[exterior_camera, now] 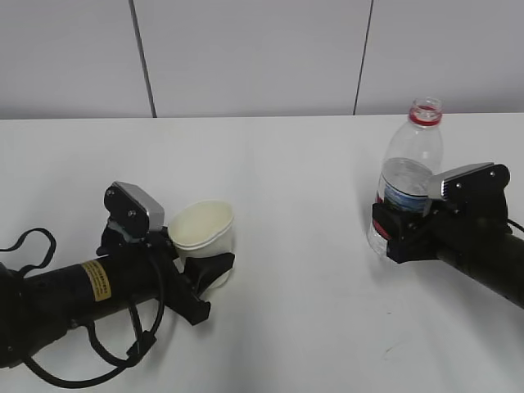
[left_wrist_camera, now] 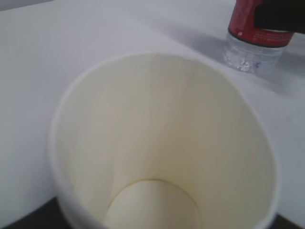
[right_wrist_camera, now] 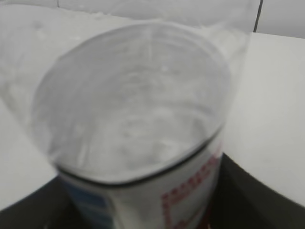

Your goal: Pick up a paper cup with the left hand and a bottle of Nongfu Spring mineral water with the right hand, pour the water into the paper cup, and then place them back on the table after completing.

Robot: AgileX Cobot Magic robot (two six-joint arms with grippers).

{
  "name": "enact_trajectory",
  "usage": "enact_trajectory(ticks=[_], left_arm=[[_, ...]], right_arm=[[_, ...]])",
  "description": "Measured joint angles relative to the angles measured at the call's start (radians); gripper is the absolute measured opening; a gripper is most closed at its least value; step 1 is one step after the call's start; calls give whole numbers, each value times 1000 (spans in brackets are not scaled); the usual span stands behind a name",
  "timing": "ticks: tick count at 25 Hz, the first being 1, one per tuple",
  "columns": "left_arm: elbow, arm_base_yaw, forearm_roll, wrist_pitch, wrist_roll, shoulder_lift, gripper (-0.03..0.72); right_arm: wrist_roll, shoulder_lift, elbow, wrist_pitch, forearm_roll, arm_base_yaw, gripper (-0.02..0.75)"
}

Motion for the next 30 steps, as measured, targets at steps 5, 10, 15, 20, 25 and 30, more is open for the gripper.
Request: enact_trajectory(ticks=[5, 10, 15, 20, 25, 30], left_arm=[[-55, -1, 58, 0, -58, 0, 368], [-113, -2, 130, 0, -110, 0, 368], [-168, -2, 183, 1, -164, 1, 368], [-202, -2, 208, 1, -178, 1, 368], [-234, -2, 255, 2, -194, 1, 368], [-256, -2, 308, 2, -206, 1, 367]], right_arm=[[-10, 4, -33, 23, -52, 0, 443], [-14, 14, -87, 39, -73, 0, 442], [-14, 14, -155, 96, -105, 0, 442], [-14, 14, -231, 244, -118, 28, 442], [-58, -9, -294, 340, -135, 75, 442], [-133, -20, -342, 393, -158, 91, 442]])
